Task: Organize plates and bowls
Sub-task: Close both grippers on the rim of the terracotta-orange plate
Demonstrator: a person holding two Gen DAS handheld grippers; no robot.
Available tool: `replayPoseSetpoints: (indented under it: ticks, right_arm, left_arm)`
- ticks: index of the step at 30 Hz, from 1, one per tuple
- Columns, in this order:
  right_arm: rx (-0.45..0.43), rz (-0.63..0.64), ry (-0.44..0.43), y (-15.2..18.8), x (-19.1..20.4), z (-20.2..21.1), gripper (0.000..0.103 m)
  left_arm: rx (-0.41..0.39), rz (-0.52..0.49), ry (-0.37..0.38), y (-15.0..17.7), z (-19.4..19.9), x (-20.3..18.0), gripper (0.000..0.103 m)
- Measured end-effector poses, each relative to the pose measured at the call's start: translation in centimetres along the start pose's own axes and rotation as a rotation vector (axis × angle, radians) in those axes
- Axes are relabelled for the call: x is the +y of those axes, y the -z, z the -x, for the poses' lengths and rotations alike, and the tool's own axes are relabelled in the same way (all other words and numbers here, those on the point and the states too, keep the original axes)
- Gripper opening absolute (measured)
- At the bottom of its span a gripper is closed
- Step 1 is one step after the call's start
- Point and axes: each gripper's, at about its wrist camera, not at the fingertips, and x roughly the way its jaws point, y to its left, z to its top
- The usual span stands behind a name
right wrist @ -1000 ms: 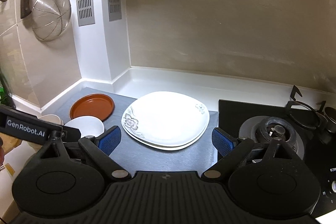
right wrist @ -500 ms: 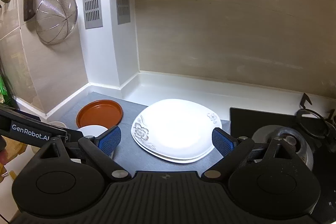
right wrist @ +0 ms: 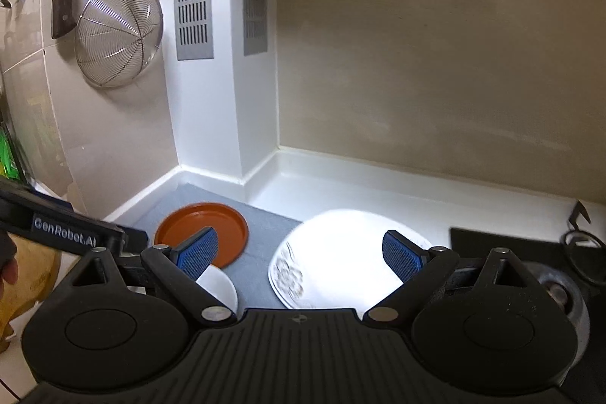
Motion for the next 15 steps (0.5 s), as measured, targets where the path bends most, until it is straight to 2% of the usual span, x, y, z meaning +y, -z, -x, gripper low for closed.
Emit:
replayPoseSetpoints:
  ticks: [3, 9, 15]
  right_arm:
    - [0.011, 0.002, -0.019, -1.0, 0.6, -1.7, 0.097]
    - [0.114, -0.005, -0.065, -2.7, 1.6, -7.1, 0.097]
    - [0.211, -0.005, -0.090, -3.8, 2.5, -12.6, 0.097]
  left_arm:
    - [0.016, -0.003, -0.051, -1.1, -2.0, 1.6, 0.103]
    - [0.134, 0.014, -0.068, -2.3, -7.3, 4.1, 0.103]
    - [0.260, 0.108, 0.001, -2.9, -11.1, 5.4, 0.103]
